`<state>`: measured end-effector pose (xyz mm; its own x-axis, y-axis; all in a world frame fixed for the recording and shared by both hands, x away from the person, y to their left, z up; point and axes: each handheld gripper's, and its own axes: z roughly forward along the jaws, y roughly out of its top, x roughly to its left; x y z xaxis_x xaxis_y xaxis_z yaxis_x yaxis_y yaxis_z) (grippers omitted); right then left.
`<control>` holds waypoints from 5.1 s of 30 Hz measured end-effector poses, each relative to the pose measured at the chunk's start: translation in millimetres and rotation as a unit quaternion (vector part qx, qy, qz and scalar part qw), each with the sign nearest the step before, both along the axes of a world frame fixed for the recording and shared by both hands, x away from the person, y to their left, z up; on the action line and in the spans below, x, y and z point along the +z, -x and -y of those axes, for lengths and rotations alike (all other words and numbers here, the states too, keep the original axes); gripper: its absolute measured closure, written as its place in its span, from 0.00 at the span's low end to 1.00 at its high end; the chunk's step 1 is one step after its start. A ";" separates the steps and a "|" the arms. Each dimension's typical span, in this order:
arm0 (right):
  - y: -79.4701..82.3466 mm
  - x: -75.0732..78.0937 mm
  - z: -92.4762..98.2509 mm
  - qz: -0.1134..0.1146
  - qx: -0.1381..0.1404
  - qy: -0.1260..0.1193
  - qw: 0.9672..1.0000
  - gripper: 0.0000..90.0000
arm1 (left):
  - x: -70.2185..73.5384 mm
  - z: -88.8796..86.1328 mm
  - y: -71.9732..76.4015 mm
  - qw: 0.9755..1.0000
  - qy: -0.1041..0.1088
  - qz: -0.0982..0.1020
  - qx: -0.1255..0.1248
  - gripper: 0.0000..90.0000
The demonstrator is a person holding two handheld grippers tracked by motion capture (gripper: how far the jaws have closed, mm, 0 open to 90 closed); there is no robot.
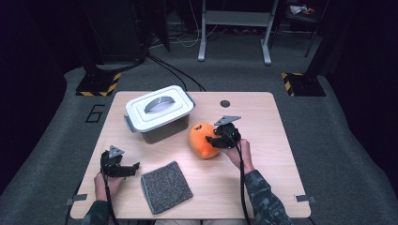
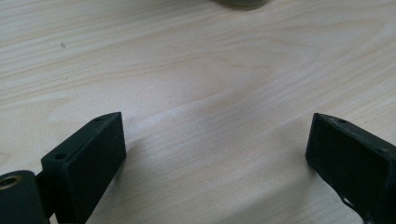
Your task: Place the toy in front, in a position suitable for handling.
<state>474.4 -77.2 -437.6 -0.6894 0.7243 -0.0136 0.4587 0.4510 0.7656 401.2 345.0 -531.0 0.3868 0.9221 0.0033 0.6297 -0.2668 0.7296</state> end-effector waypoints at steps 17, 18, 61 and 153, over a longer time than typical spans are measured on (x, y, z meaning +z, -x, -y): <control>49.9 -7.3 92.3 -0.018 -0.072 -0.022 0.997 0.13 | 0.1 0.2 0.0 1.000 0.000 0.000 0.001 0.05; 54.2 -11.6 98.9 -0.020 -0.078 -0.021 0.997 0.12 | 0.1 0.2 0.0 1.000 0.000 0.000 0.001 0.05; 85.8 -91.1 187.4 -0.034 -0.236 0.010 0.971 0.04 | 22.5 113.0 73.1 0.991 0.038 -0.029 -0.123 0.05; 86.4 -91.8 186.8 -0.030 -0.242 0.011 0.970 0.03 | 22.7 275.1 36.5 0.938 0.034 -0.039 -0.343 0.82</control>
